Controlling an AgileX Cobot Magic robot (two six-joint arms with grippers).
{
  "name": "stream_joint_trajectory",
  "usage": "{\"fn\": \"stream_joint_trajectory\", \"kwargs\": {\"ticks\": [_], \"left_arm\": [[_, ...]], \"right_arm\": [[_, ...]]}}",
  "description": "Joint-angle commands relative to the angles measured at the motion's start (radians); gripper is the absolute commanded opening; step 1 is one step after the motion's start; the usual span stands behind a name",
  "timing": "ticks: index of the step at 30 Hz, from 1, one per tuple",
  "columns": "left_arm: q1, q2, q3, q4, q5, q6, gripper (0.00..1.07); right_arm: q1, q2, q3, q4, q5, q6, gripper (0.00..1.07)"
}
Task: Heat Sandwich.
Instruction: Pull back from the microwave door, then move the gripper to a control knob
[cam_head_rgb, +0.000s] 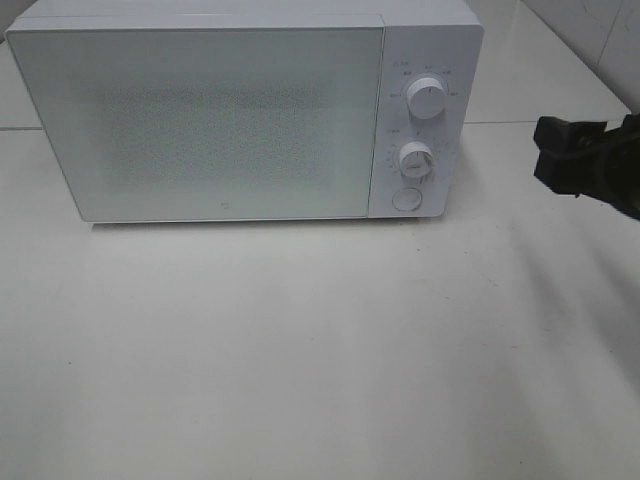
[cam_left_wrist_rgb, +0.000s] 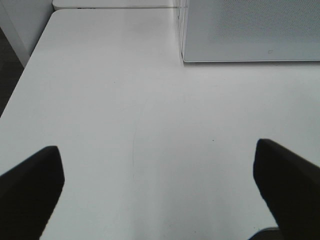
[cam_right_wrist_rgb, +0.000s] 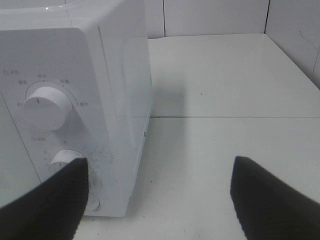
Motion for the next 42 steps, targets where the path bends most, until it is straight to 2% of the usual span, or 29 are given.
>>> {"fn": "stream_joint_trajectory", "kwargs": {"ticks": [1, 3, 6, 7, 10, 11, 25, 29, 42], "left_arm": [[0.002, -0.024, 0.002, -0.009, -0.015, -0.002, 0.98], [0.002, -0.024, 0.002, -0.009, -0.015, -0.002, 0.98], [0.002, -0.024, 0.002, -0.009, -0.015, -0.002, 0.98], [0.002, -0.024, 0.002, -0.009, -0.015, -0.002, 0.98], [0.002, -0.024, 0.002, -0.009, -0.015, -0.002, 0.98], [0.002, -0.024, 0.002, -0.009, -0.015, -0.002, 0.98], [0.002, -0.024, 0.002, -0.009, -0.015, -0.002, 0.98], [0.002, -0.024, 0.002, -0.009, -0.015, -0.002, 0.98], [0.002, -0.024, 0.002, -0.009, -0.015, -0.002, 0.98]], "right_arm": [[0.064, 0.028, 0.012, 0.096, -0.075, -0.095, 0.75], [0.135, 0.057, 0.012, 0.181, -0.101, -0.156, 0.75], [0.176, 0.075, 0.012, 0.23, -0.123, -0.194, 0.75], [0.216, 0.096, 0.012, 0.291, -0.147, -0.23, 0.75], [0.263, 0.123, 0.012, 0.358, -0.183, -0.258, 0.75], [0.311, 0.147, 0.012, 0.409, -0.214, -0.263, 0.75], [0.575, 0.308, 0.01, 0.706, -0.437, -0.263, 0.75], [0.612, 0.32, 0.01, 0.734, -0.452, -0.263, 0.75], [0.613, 0.324, -0.005, 0.731, -0.457, -0.259, 0.75]]}}
